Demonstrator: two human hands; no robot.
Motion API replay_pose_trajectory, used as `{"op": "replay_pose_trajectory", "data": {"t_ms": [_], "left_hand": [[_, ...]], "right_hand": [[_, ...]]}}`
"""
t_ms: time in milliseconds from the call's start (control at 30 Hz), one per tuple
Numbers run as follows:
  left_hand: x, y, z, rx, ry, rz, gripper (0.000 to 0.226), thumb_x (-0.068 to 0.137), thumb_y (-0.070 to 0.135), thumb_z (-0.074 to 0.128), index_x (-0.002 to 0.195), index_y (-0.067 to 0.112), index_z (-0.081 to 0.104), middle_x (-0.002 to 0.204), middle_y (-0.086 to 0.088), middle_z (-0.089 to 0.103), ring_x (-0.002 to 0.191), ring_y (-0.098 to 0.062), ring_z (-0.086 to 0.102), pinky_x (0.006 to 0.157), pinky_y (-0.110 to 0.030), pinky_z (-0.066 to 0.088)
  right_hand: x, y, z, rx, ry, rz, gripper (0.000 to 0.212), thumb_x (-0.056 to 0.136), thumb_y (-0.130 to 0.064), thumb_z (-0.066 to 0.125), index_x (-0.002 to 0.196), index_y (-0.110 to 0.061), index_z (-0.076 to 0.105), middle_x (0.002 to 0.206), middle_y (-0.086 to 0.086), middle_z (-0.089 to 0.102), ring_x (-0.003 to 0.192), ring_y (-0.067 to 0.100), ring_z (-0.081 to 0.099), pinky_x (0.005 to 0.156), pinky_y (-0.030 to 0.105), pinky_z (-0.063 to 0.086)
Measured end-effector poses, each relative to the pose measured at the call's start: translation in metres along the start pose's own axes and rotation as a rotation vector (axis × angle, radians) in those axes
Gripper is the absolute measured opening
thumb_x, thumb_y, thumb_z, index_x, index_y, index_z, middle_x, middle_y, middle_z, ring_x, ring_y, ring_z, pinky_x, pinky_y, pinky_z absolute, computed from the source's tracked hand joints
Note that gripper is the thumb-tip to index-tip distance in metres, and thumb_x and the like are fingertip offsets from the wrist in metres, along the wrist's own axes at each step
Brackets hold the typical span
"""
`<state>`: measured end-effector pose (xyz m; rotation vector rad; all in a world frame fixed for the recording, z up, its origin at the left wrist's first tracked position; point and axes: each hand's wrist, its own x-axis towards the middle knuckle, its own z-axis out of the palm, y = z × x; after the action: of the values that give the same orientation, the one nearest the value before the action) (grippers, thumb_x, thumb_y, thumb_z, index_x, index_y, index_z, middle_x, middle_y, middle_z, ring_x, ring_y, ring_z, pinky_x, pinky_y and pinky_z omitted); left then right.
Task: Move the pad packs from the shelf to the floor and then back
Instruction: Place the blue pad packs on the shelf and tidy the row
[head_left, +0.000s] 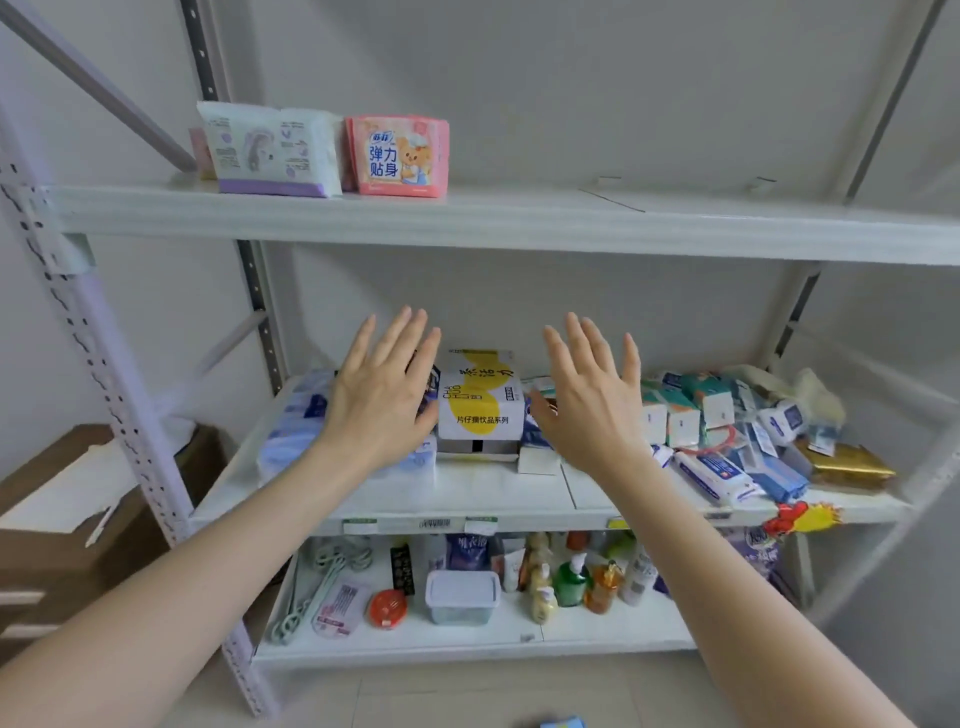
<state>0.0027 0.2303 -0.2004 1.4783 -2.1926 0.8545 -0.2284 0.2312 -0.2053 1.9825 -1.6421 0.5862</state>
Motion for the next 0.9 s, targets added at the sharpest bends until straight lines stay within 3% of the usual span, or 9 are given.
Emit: {"op": "replay_pose_trajectory", "data": {"t_ms": [167, 333, 500, 600, 667, 800, 900], "left_hand": [[-0.051, 0.072, 0.016, -0.028, -0.026, -0.044, 0.076, 0.084, 0.039, 0.065, 0.146, 0.004, 0.039, 0.154, -0.017, 0.034, 0.145, -0.030, 0.029, 0.119, -0.052, 0.016], [-0.112, 0.160, 0.026, -0.084, -0.179, -0.077, 0.075, 0.085, 0.041, 0.062, 0.147, 0.006, 0.037, 0.157, -0.015, 0.028, 0.147, -0.029, 0.023, 0.119, -0.049, 0.004], [-0.162, 0.237, 0.043, -0.164, -0.300, -0.047, 0.078, 0.075, 0.037, 0.073, 0.141, 0.004, 0.047, 0.150, -0.018, 0.040, 0.142, -0.031, 0.035, 0.115, -0.054, 0.023], [-0.191, 0.273, 0.060, -0.205, -0.351, -0.010, 0.079, 0.069, 0.034, 0.078, 0.137, 0.004, 0.052, 0.146, -0.017, 0.047, 0.137, -0.031, 0.042, 0.112, -0.054, 0.029], [-0.209, 0.293, 0.074, -0.211, -0.412, 0.026, 0.078, 0.072, 0.036, 0.075, 0.139, 0.006, 0.050, 0.148, -0.016, 0.044, 0.140, -0.031, 0.039, 0.114, -0.052, 0.025], [-0.246, 0.324, 0.106, -0.210, -0.590, 0.069, 0.076, 0.088, 0.041, 0.055, 0.151, 0.009, 0.028, 0.160, -0.014, 0.020, 0.149, -0.028, 0.013, 0.120, -0.046, 0.001], [-0.266, 0.342, 0.132, -0.227, -0.677, 0.064, 0.076, 0.089, 0.040, 0.054, 0.152, 0.009, 0.025, 0.161, -0.014, 0.017, 0.150, -0.027, 0.011, 0.120, -0.045, -0.002]], "right_hand": [[-0.076, 0.033, 0.012, 0.015, -0.040, 0.020, 0.066, 0.090, -0.044, 0.053, 0.146, -0.014, 0.037, 0.156, 0.012, 0.031, 0.146, 0.028, 0.024, 0.116, 0.057, 0.003], [-0.167, 0.064, 0.029, 0.032, -0.129, 0.029, 0.065, 0.088, -0.041, 0.055, 0.144, -0.012, 0.040, 0.154, 0.013, 0.033, 0.145, 0.028, 0.025, 0.115, 0.058, 0.008], [-0.256, 0.088, 0.050, 0.093, -0.210, 0.086, 0.064, 0.083, -0.035, 0.063, 0.139, -0.010, 0.047, 0.151, 0.013, 0.040, 0.142, 0.029, 0.034, 0.115, 0.057, 0.012], [-0.309, 0.097, 0.069, 0.109, -0.292, 0.130, 0.068, 0.082, -0.036, 0.064, 0.141, -0.010, 0.045, 0.153, 0.011, 0.037, 0.144, 0.027, 0.029, 0.116, 0.055, 0.010], [-0.342, 0.102, 0.085, 0.121, -0.363, 0.167, 0.068, 0.083, -0.036, 0.064, 0.142, -0.010, 0.043, 0.154, 0.012, 0.035, 0.145, 0.027, 0.027, 0.116, 0.055, 0.011], [-0.404, 0.109, 0.116, 0.119, -0.525, 0.202, 0.067, 0.085, -0.039, 0.061, 0.143, -0.011, 0.042, 0.154, 0.012, 0.034, 0.145, 0.027, 0.025, 0.117, 0.052, 0.006], [-0.440, 0.113, 0.140, 0.134, -0.621, 0.227, 0.067, 0.086, -0.039, 0.058, 0.145, -0.012, 0.040, 0.155, 0.011, 0.033, 0.146, 0.026, 0.025, 0.117, 0.052, 0.005]]}}
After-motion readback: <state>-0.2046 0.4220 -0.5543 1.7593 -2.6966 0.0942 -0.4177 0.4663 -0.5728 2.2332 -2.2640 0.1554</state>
